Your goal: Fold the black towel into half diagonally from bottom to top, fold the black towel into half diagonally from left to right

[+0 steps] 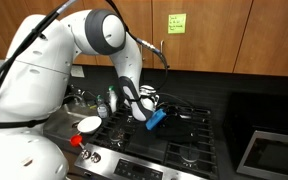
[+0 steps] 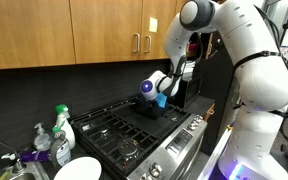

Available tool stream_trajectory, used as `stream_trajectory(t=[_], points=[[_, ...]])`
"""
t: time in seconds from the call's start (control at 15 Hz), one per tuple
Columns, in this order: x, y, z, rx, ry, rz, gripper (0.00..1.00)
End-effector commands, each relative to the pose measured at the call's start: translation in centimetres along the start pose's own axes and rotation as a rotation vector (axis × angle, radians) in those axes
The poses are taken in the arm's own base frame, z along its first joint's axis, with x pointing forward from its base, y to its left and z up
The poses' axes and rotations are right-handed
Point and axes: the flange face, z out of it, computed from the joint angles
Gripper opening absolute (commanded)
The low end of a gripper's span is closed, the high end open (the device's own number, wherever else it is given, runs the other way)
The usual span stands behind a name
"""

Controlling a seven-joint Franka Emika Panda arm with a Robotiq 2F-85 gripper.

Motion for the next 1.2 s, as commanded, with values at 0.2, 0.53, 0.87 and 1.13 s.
stream_trajectory(t=[0.2, 0.53, 0.87, 1.13], points=[[-4.3, 2.6, -5.2, 0.146, 0.084, -0.046, 1.00], [-7.8, 5.0, -7.9, 0.304, 0.077, -0.025, 1.00], [-10.4, 6.3, -11.2, 0.458, 0.074, 0.126, 1.00], [-6.9, 5.1, -8.8, 0.302, -0.102, 0.154, 1.00]])
